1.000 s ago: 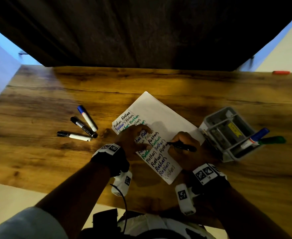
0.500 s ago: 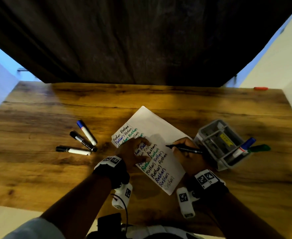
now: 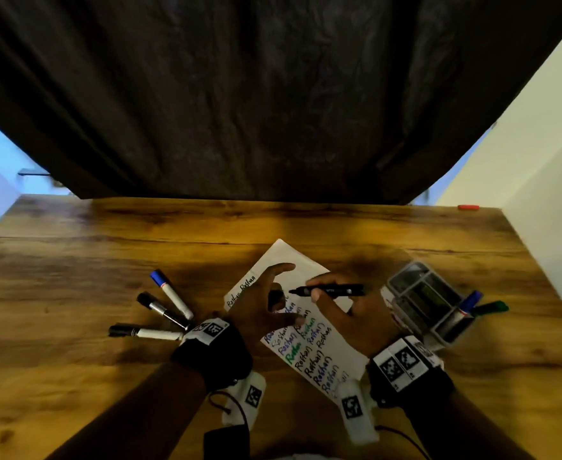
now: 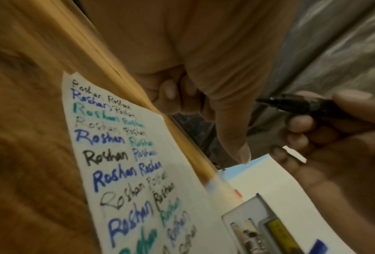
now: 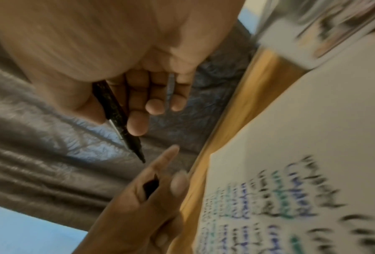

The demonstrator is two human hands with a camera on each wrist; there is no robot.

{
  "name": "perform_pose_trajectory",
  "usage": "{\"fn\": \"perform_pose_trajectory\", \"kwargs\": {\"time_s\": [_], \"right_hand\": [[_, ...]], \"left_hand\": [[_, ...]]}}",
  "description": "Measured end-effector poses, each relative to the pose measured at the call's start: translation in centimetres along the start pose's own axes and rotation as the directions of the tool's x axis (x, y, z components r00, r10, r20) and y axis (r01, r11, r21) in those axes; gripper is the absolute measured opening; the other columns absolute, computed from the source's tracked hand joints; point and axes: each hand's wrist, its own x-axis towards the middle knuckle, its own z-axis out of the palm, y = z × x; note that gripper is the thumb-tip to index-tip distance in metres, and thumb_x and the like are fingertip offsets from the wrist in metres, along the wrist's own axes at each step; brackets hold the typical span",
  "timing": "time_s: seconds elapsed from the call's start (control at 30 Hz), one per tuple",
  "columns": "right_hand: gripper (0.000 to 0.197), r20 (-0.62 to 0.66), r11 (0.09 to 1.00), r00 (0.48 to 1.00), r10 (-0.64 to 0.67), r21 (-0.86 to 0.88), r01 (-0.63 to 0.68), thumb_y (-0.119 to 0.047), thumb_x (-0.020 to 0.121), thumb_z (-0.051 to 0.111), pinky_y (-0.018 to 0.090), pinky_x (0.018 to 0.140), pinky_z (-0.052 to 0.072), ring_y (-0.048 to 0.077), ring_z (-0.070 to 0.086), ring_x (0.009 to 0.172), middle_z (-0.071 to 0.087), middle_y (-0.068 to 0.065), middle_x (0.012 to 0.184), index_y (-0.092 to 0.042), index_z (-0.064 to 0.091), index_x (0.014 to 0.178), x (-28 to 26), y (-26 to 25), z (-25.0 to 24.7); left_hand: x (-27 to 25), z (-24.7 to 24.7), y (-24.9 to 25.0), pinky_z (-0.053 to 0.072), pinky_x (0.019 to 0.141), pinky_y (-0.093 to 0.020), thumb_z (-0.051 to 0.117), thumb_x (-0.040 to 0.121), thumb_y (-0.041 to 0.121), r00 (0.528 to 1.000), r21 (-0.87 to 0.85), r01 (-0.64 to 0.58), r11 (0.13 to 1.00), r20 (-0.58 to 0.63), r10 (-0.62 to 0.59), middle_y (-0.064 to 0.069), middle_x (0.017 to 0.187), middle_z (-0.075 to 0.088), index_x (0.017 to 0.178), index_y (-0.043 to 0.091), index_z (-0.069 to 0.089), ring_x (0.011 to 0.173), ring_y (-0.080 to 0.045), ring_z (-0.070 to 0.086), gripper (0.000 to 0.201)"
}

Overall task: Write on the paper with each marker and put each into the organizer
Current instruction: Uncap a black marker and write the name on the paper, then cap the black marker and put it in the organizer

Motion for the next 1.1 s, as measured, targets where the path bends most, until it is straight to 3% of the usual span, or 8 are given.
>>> {"fn": "perform_pose_trajectory", "kwargs": {"time_s": [0.07, 0.17, 0.37, 0.47, 0.57, 0.8, 0.97, 1.1], "right_hand": [[0.011, 0.016, 1.000, 1.000, 0.003, -0.010, -0.003, -0.029, 0.090, 0.065, 0.035, 0.078, 0.057, 0.006, 0.068, 0.092, 0.071, -0.016, 0.097, -0.031, 0.070, 0.100, 0.4, -0.7, 0.9], [0.012, 0.028, 1.000, 1.000, -0.003, -0.008, 0.003, -0.022, 0.090, 0.067, 0.033, 0.080, 0.057, 0.007, 0.067, 0.093, 0.071, -0.015, 0.097, -0.028, 0.071, 0.099, 0.7, -1.5, 1.9], [0.011, 0.152, 0.998, 0.987, 0.047, -0.039, -0.042, -0.019, 0.089, 0.068, 0.003, 0.074, 0.042, -0.003, 0.062, 0.091, 0.070, -0.011, 0.094, -0.021, 0.073, 0.098, 1.0, -3.8, 3.9], [0.013, 0.161, 0.996, 0.983, 0.085, 0.015, -0.089, -0.018, 0.089, 0.069, 0.005, 0.076, 0.045, -0.005, 0.064, 0.092, 0.070, -0.015, 0.098, -0.023, 0.070, 0.101, 1.0, -3.9, 4.8], [0.015, 0.120, 0.991, 0.988, 0.101, 0.073, -0.110, -0.018, 0.087, 0.071, 0.012, 0.070, 0.050, 0.001, 0.066, 0.083, 0.067, -0.013, 0.089, -0.021, 0.062, 0.097, 1.2, -4.2, 5.2], [0.012, -0.040, 0.988, 0.997, 0.070, 0.141, -0.064, -0.015, 0.086, 0.073, 0.015, 0.066, 0.049, 0.008, 0.067, 0.074, 0.066, -0.004, 0.078, -0.019, 0.061, 0.086, 1.1, -4.7, 6.0], [0.014, -0.140, 0.988, 0.989, 0.056, 0.150, -0.035, -0.028, 0.085, 0.068, 0.026, 0.062, 0.051, 0.010, 0.063, 0.071, 0.060, -0.010, 0.075, -0.033, 0.055, 0.083, 0.7, -4.7, 5.8], [0.012, -0.063, 0.939, 0.980, 0.189, 0.303, -0.162, -0.018, 0.088, 0.071, 0.034, 0.064, 0.054, 0.018, 0.067, 0.067, 0.067, 0.001, 0.071, -0.014, 0.060, 0.088, 0.7, -3.2, 4.3]], "left_hand": [[-0.3, -0.6, 0.5, 0.045, 0.063, -0.010, 0.087, 0.070, 0.028, 0.999, 0.003, -0.034, 0.999, -0.004, 0.034, 0.020, 0.066, 0.062, 0.136, 0.038, 0.036, 0.064, 0.005, 0.058, 0.084], [-0.5, -1.3, 0.6, 0.055, 0.068, -0.028, 0.088, 0.067, 0.036, 0.997, 0.014, -0.076, 0.997, 0.012, 0.076, 0.005, 0.073, 0.061, 0.137, 0.042, 0.035, 0.068, -0.004, 0.059, 0.089], [-1.0, -1.9, -0.4, 0.057, 0.089, -0.042, 0.087, 0.068, 0.025, 0.989, 0.008, -0.111, 0.994, 0.099, 0.110, -0.003, 0.114, 0.068, 0.140, 0.037, 0.036, 0.103, -0.016, 0.068, 0.089], [-1.4, -2.2, -0.2, 0.058, 0.081, -0.028, 0.085, 0.071, 0.028, 0.989, 0.075, -0.114, 0.991, 0.106, 0.106, 0.005, 0.107, 0.068, 0.135, 0.030, 0.041, 0.092, -0.006, 0.067, 0.078], [-1.5, -3.3, 1.2, 0.041, 0.056, -0.007, 0.078, 0.078, 0.031, 0.990, 0.276, -0.129, 0.953, 0.090, 0.108, 0.007, 0.085, 0.068, 0.126, 0.025, 0.044, 0.067, 0.001, 0.058, 0.060], [-0.8, -3.7, 2.4, 0.057, 0.065, -0.041, 0.071, 0.078, 0.015, 0.987, 0.268, -0.157, 0.950, 0.074, 0.142, -0.005, 0.081, 0.073, 0.115, 0.033, 0.044, 0.073, -0.017, 0.069, 0.050], [-0.3, -2.8, 3.2, 0.056, 0.061, -0.039, 0.070, 0.079, 0.016, 0.977, 0.264, -0.211, 0.941, 0.065, 0.201, 0.000, 0.073, 0.070, 0.106, 0.041, 0.040, 0.067, -0.014, 0.067, 0.047], [0.3, -2.3, 4.3, 0.043, 0.052, -0.024, 0.069, 0.082, 0.017, 0.977, 0.289, -0.200, 0.936, 0.124, 0.171, 0.003, 0.075, 0.068, 0.119, 0.030, 0.043, 0.060, -0.006, 0.058, 0.047]]}}
